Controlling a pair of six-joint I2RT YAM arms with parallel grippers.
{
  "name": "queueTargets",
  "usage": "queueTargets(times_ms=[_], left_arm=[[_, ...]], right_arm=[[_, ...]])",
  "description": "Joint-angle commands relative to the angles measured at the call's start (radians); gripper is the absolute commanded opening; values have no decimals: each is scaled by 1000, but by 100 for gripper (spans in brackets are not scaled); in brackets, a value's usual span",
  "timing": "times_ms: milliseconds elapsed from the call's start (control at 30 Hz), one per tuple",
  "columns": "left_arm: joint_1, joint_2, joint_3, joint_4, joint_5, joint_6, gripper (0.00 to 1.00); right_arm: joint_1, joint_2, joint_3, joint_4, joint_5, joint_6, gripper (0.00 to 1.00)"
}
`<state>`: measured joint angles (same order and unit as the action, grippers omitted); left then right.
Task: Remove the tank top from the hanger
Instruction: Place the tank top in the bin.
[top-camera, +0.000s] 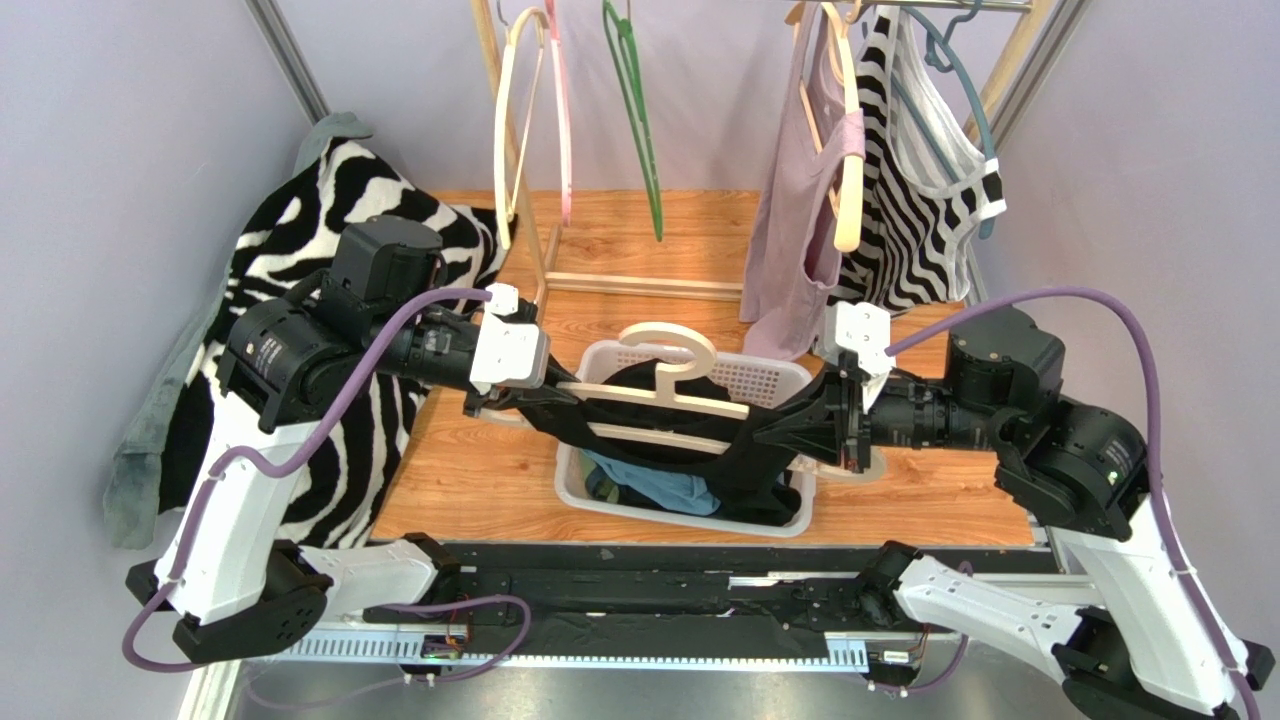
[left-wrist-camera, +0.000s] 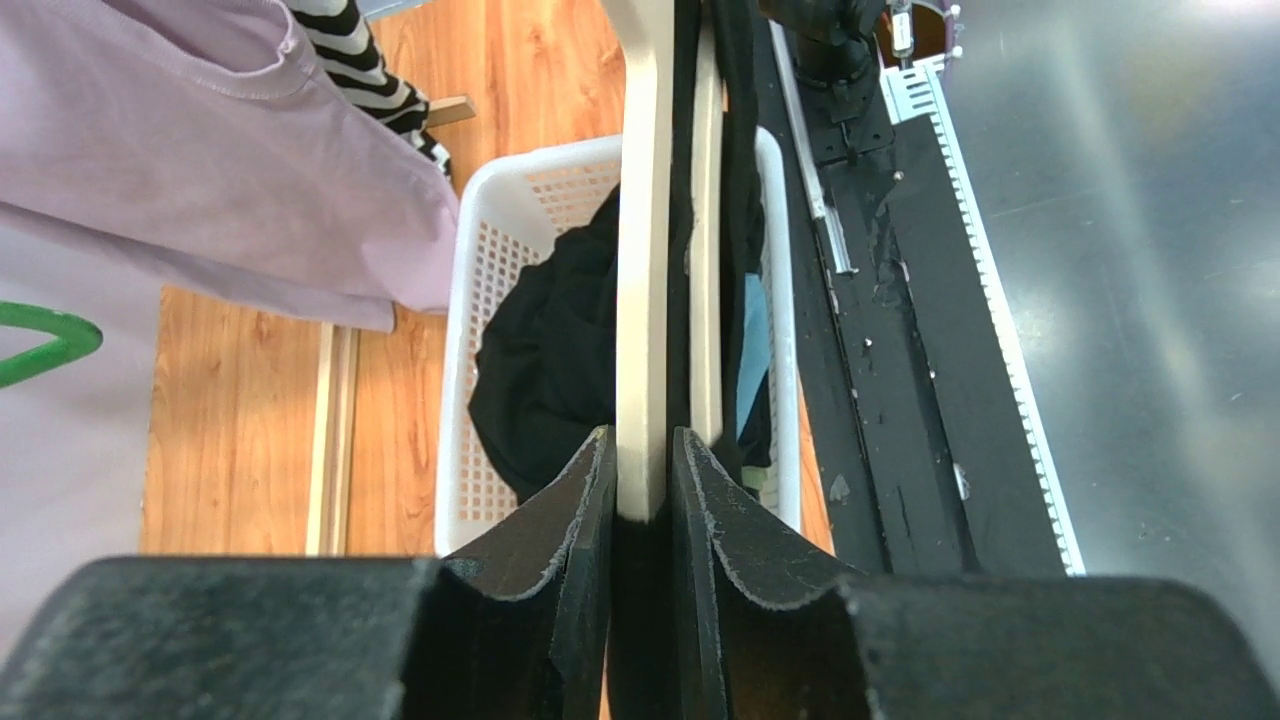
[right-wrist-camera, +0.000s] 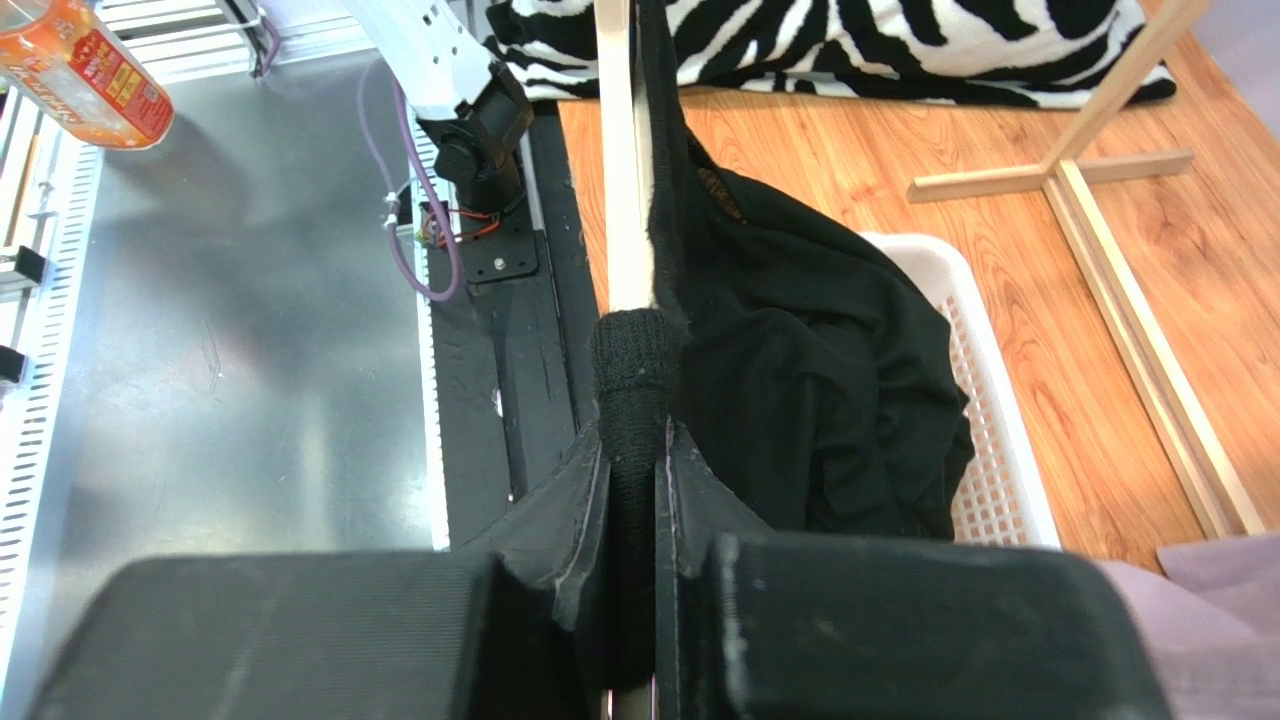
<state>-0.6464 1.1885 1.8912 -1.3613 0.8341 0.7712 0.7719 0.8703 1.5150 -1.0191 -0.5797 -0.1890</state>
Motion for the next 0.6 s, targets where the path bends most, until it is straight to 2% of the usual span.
queueTargets(times_ms=[0, 167, 333, 533, 567], left_arm=[[-2, 5, 9, -78, 59, -10, 27], [-2, 11, 13, -62, 71, -27, 29], [-2, 19, 23, -47, 85, -47, 19], [-2, 31, 46, -16, 112, -90, 20], [-1, 30, 45, -7, 118, -96, 23]], right_arm=[[4, 30, 37, 157, -51, 11, 0], [9, 56, 37, 200, -69, 23, 0], [26, 75, 31, 226, -68, 26, 0], [52, 116, 16, 260, -32, 25, 0], [55, 116, 11, 270, -32, 25, 0]])
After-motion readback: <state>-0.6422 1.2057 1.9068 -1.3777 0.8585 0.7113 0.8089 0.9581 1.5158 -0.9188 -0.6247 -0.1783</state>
